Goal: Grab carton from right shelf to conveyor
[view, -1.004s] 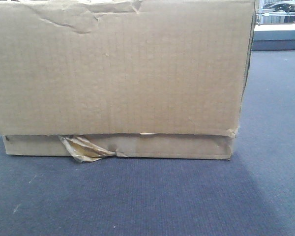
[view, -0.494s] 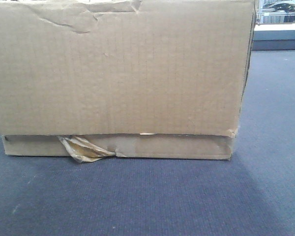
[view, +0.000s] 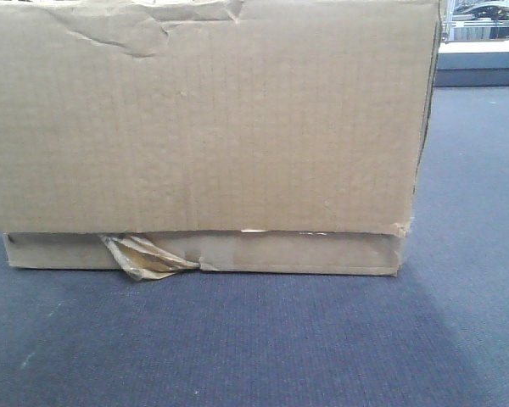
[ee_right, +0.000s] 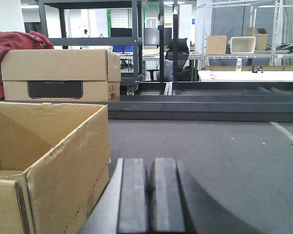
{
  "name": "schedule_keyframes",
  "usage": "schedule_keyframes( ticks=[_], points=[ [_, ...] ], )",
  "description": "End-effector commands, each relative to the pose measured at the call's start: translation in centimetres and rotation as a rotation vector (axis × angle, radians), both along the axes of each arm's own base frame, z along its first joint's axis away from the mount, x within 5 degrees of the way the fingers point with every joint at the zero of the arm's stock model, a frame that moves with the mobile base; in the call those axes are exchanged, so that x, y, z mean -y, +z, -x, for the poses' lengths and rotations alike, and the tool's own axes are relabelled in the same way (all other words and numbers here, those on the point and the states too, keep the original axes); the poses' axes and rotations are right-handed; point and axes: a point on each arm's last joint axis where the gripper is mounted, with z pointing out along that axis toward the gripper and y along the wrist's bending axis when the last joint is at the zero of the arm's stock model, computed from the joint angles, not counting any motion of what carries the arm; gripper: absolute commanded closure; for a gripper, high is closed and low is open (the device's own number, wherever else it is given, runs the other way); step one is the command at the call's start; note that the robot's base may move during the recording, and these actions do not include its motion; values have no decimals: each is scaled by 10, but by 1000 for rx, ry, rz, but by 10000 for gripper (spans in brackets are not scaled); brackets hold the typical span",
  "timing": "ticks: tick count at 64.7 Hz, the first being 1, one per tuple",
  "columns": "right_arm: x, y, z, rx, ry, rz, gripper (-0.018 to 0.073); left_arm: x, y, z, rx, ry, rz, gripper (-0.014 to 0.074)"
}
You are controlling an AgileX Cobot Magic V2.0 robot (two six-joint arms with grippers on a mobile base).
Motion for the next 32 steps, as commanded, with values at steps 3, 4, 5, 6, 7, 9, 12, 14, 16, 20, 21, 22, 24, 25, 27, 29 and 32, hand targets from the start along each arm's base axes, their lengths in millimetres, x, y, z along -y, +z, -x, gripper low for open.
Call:
schedule_keyframes(
  ticks=[3,4,5,6,7,9,12,14,16,20,21,22,24,25,27,29,32],
  points=[
    [0,1,1,22,-6,10,637,0,2,0,25,0,2,582],
    [1,1,1,24,-8,14,637,0,2,0,25,0,2,582],
    [1,1,1,28,-12,23,637,0,2,0,25,0,2,582],
    [1,1,1,30,-16,31,637,0,2,0,25,0,2,582],
    [1,2,1,31,-21,35,637,0,2,0,25,0,2,582],
    [1,0,0,26,-22,37,637,0,2,0,25,0,2,582],
    [1,-3,-1,16,-29,23,637,0,2,0,25,0,2,582],
    [0,-5,-2,12,-38,16,637,0,2,0,25,0,2,582],
    [0,-8,-3,5,-53,23,637,0,2,0,25,0,2,582],
    [-2,-16,-7,-5,-69,29,637,0,2,0,25,0,2,582],
    [-2,-19,-8,-6,-74,34,637,0,2,0,25,0,2,582],
    [-2,-20,-9,-5,-83,47,637,0,2,0,25,0,2,582],
    [-3,-26,-12,-8,-96,52,637,0,2,0,25,0,2,582],
    [-3,-31,-14,-15,-101,50,637,0,2,0,25,0,2,582],
    [-3,-36,-17,-10,-112,36,637,0,2,0,25,0,2,582],
    [-3,-43,-19,-11,-127,24,637,0,2,0,25,0,2,582],
    [-2,-55,-23,-20,-152,11,637,0,2,0,25,0,2,582]
  ],
)
